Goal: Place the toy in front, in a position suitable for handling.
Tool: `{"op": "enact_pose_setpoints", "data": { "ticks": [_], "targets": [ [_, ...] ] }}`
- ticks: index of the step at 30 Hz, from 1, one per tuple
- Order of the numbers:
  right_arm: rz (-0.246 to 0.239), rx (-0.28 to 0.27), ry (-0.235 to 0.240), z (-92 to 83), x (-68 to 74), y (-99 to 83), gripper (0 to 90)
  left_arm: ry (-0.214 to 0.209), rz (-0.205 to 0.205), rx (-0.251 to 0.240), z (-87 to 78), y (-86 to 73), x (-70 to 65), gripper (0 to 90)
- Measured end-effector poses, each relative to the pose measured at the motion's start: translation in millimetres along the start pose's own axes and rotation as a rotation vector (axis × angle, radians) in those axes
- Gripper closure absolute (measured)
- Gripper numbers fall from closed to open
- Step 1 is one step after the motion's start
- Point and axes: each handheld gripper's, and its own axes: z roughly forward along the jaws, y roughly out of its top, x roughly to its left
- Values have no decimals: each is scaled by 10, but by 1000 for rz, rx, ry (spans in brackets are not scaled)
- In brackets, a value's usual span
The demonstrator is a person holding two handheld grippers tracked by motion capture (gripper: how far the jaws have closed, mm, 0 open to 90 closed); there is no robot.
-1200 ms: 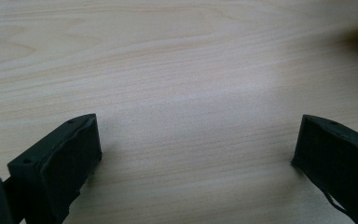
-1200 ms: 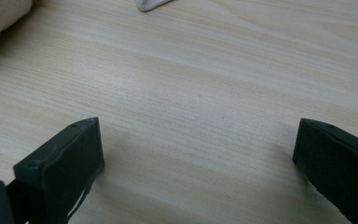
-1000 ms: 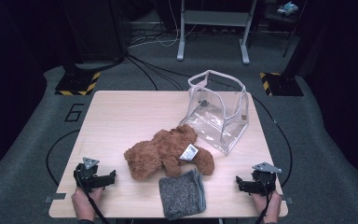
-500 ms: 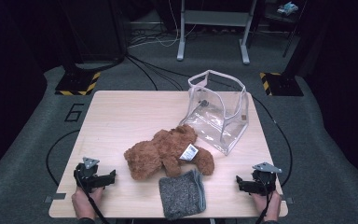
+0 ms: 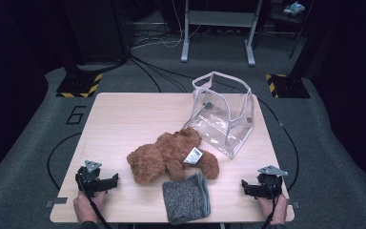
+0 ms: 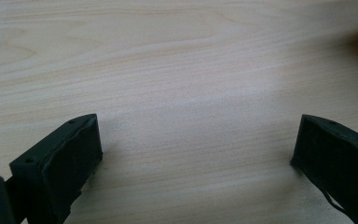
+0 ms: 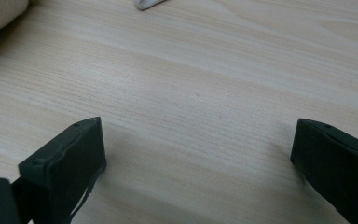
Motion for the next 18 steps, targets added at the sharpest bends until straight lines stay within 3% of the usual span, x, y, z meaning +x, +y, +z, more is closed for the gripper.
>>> {"op": "enact_pose_setpoints", "data": {
  "ticks": [7,16,18],
  "targets": [
    [-4,-16,20,-94,89,115,20,1,0,-1,1,0,-1,7],
    [-37,-56,89,-319,348,306,26,2,-1,0,0,0,-1,8],
    [-44,-66,120,-379,459,362,26,1,-1,0,0,0,-1,7]
  ]
}}
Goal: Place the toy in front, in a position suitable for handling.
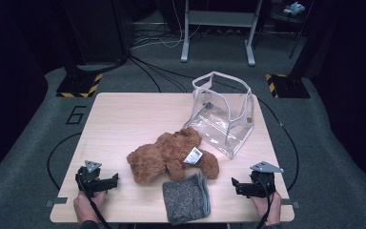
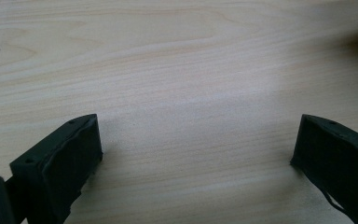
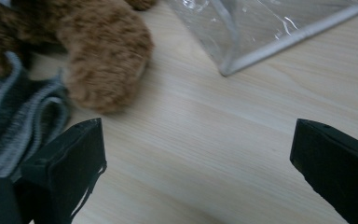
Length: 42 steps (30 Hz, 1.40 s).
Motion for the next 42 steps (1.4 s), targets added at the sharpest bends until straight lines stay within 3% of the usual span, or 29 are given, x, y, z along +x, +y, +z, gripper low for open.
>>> {"op": "enact_pose_setpoints", "data": {
  "ticks": [7,8,13,20,24,29,35,42],
  "targets": [
    [-79,-9,90,-29,438,180,33,2,-2,-1,2,1,0,7],
    [-90,-13,120,-10,520,193,34,4,-1,-1,1,1,-2,7],
    [-163,25,182,101,892,218,32,5,1,-4,1,0,-4,8],
    [-232,64,240,269,1264,199,27,5,0,-4,2,0,-3,8],
    [-273,98,249,373,1445,166,25,5,-1,-2,0,-1,-5,8],
    [-306,144,249,485,1558,90,25,5,0,-4,2,0,-4,8],
    [-318,186,243,609,1541,-12,45,4,-1,-2,1,0,-2,8],
    [-322,182,242,649,1522,-63,105,5,0,-4,1,-1,-4,9]
  ]
}}
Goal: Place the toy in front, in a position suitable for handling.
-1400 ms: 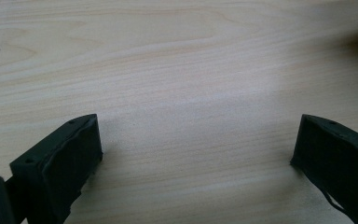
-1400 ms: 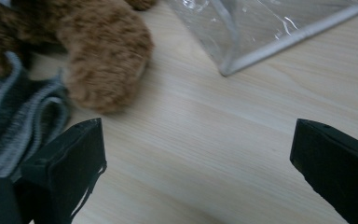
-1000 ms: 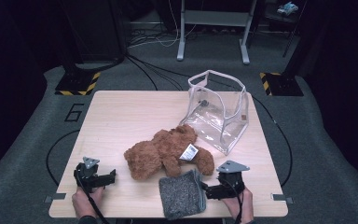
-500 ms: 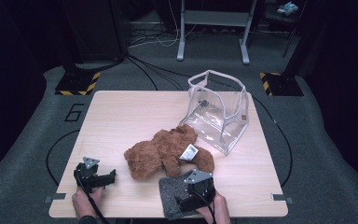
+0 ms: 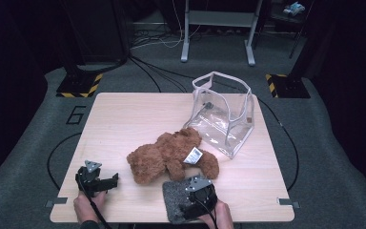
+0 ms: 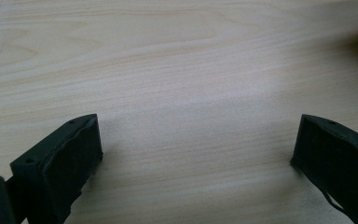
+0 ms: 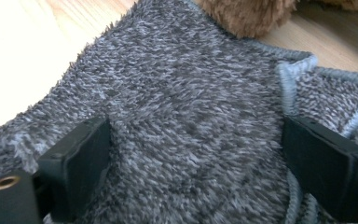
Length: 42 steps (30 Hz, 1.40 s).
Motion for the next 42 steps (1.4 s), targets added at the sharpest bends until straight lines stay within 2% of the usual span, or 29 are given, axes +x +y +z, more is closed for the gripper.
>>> {"op": "enact_pose_setpoints", "data": {
  "ticks": [1,4,8,14,20,23,25,26,29,31,35,37,42],
  "targets": [
    [11,-4,-4,0,9,-8,120,0,1,0,0,0,0,9],
    [2,-11,-4,-12,-11,-23,160,-1,0,0,0,-1,-1,9],
    [15,-26,-11,-39,-30,-48,255,1,2,-3,1,-1,-2,9],
    [51,-78,-28,-103,-110,-130,520,2,5,1,-5,0,-4,9],
    [76,-73,-26,-149,-144,-148,643,4,4,-2,-4,-2,-7,9],
    [85,-69,-15,-179,-154,-153,679,4,4,-3,-4,-3,-6,10],
    [69,-89,-25,-204,-157,-163,690,3,4,-2,-4,-2,-5,10],
    [91,-98,-25,-213,-137,-166,695,3,3,-2,-3,-2,-5,10],
    [64,-128,-32,-275,-134,-174,699,2,3,-2,-3,-2,-4,10],
    [70,-137,-30,-322,-133,-174,699,1,1,-2,-2,-2,-4,10],
    [78,-163,-32,-429,-184,-207,698,1,2,-2,-3,-2,-4,10],
    [98,-171,-35,-493,-216,-243,699,2,3,-2,-3,-2,-4,10],
    [120,-191,-68,-681,-319,-320,699,2,3,-2,-3,-2,-5,10]
  ]
}}
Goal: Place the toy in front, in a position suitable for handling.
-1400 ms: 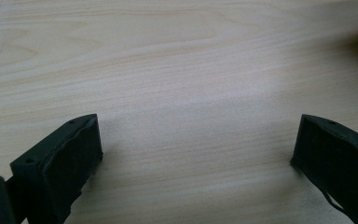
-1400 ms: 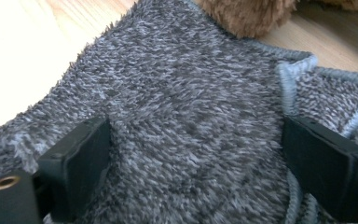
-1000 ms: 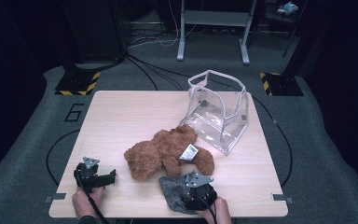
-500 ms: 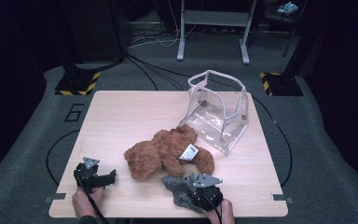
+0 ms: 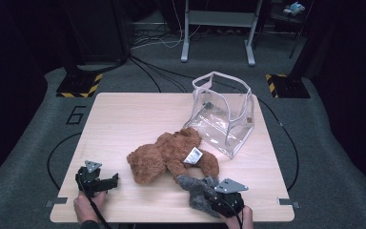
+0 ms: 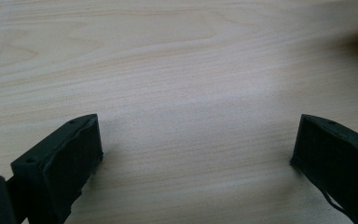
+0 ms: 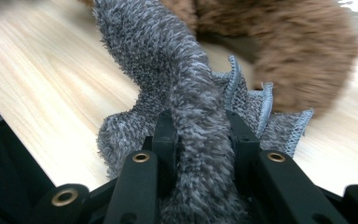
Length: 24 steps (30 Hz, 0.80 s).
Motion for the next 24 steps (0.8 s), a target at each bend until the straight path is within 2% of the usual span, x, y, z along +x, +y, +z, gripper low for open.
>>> {"op": "enact_pose_setpoints", "data": {
  "ticks": [1,3,4,9,12,21,23,24],
  "targets": [
    [2,-9,-17,-54,-38,-3,699,-1,-1,0,0,0,0,10],
    [8,-16,-22,-85,-64,-3,699,0,0,0,0,0,0,10],
    [14,-23,-52,-180,-150,-4,698,0,0,1,0,0,1,10],
    [59,-52,-117,-374,-361,-12,697,1,1,-1,-1,0,-2,10],
    [91,-65,-176,-475,-524,-17,696,1,1,-1,-1,0,-2,10],
    [153,-31,-333,-559,-975,-90,692,1,2,-1,-1,0,-2,10],
    [162,-31,-342,-558,-1009,-102,691,2,3,-1,-2,0,-3,10],
    [195,-25,-354,-536,-1094,-127,686,2,2,-1,-1,0,-2,10]
  ]
}}
